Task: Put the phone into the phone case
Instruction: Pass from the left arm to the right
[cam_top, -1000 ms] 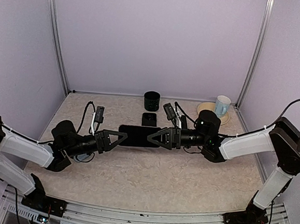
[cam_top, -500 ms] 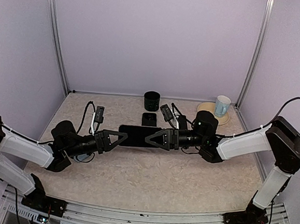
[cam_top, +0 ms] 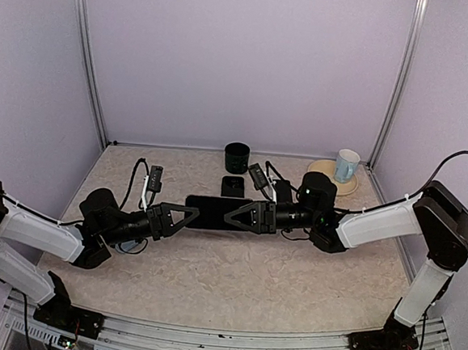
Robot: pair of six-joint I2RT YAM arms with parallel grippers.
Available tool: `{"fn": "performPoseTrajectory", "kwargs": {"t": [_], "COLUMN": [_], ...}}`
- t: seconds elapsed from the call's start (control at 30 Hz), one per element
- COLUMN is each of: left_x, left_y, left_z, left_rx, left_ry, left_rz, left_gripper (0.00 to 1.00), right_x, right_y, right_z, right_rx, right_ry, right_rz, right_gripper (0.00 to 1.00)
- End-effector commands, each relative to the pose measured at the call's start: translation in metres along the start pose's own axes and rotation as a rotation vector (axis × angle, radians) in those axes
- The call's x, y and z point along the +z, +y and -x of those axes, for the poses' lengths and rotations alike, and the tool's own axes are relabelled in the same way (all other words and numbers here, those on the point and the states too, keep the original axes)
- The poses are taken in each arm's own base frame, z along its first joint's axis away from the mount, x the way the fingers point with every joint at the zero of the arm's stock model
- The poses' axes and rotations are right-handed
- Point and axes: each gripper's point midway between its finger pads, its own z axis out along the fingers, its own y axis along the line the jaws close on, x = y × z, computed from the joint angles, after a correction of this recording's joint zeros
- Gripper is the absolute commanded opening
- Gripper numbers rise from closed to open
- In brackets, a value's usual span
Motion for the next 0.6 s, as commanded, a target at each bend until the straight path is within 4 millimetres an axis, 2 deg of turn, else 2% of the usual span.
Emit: {"fn": "performPoseTrajectory", "kwargs": {"t": [0.0,0.23,0.3,0.47,0.57], "left_x": [-0.0001,-0.0004,-0.0005,-0.002,-0.0045], "left_y": [-0.0015,-0.0009,-0.0005,0.002,0.004], "left_z": [0.0103,0.011,0.0111,0.013,0.0146], "left_rx": [0.028,0.027,0.027,0.031,0.037], "left_ry": [-0.046,-0.048,-0.049,-0.052,-0.052], "left_rz": [0.004,0.009,0.013,0.031,0.048], "left_gripper": [0.0,0.0,0.01,0.17,0.36], "right_x": [0.0077,0.0084,0.0087,0.0088,0.008], "right_y": [0.0103,0.0082,0.0085,0.0085,0.0097], "right_z": [0.0049,0.0021,0.0018,0.0017,0.0033], "right_rx": [-0.036,-0.03,-0.03,-0.037,-0.048], "right_ry": [0.008,0.018,0.021,0.03,0.034], "right_rz": [0.035,0.035,0.037,0.032,0.026], "right_gripper": [0.25,0.02,0.0,0.0,0.0]}}
